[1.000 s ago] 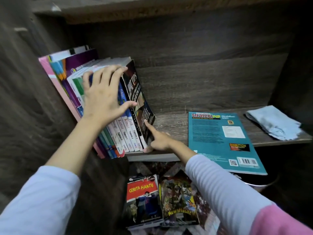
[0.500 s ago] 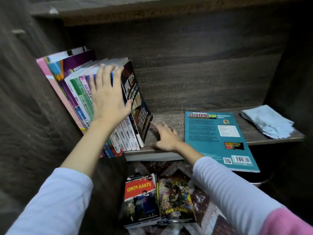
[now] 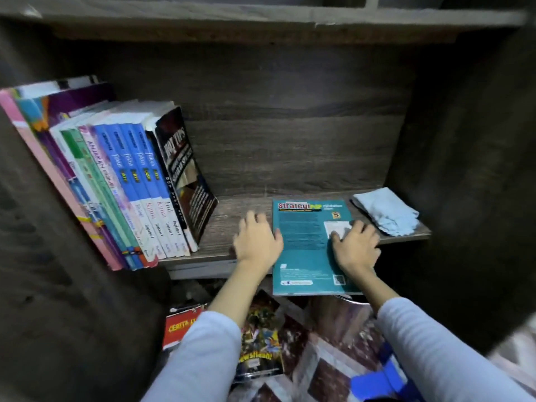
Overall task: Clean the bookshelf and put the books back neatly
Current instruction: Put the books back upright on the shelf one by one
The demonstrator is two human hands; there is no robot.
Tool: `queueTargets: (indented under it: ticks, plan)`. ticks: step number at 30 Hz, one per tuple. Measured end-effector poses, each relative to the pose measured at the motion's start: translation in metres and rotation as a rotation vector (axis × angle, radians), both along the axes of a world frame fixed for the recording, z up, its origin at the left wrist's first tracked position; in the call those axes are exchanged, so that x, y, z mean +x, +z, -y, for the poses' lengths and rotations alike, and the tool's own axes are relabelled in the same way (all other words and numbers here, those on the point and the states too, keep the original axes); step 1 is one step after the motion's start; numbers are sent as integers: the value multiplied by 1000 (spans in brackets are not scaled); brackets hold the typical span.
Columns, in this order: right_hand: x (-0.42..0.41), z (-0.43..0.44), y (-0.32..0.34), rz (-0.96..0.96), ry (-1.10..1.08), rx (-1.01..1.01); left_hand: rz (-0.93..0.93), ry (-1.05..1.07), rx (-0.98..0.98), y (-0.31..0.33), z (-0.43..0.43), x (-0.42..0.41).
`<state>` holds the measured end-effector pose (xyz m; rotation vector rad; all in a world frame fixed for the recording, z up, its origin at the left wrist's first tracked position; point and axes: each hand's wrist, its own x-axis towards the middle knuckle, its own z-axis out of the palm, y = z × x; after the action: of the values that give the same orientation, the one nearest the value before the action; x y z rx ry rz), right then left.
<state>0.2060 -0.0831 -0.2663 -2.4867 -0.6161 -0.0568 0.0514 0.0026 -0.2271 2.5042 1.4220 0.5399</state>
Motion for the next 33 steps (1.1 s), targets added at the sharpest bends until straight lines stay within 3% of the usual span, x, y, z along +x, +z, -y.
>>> queueTargets:
  ticks: [3, 11, 15, 17, 23, 28, 31, 33]
  plan:
    - [-2, 3, 5, -125, -16, 38, -63, 71, -211, -15, 11, 10]
    - [9, 10, 18, -617, -110, 295, 66, 150, -294, -35, 28, 17]
    - [12, 17, 25, -1006, 30, 597, 193, 249, -399, -27, 22, 13]
    - [6, 19, 37, -1070, 122, 648, 239, 265, -391, -23, 19, 10]
    - [-24, 6, 70, -918, 480, 710, 411, 239, -281, -5, 1, -13]
    - [-60, -2, 105, -515, 597, 867, 464, 146, -200, 23, -27, -34]
    - [-91, -5, 122, -208, 663, 839, 414, 75, -41, 48, -34, -46]
    - [-110, -13, 123, -31, 706, 778, 526, 19, 52, 77, -32, -53]
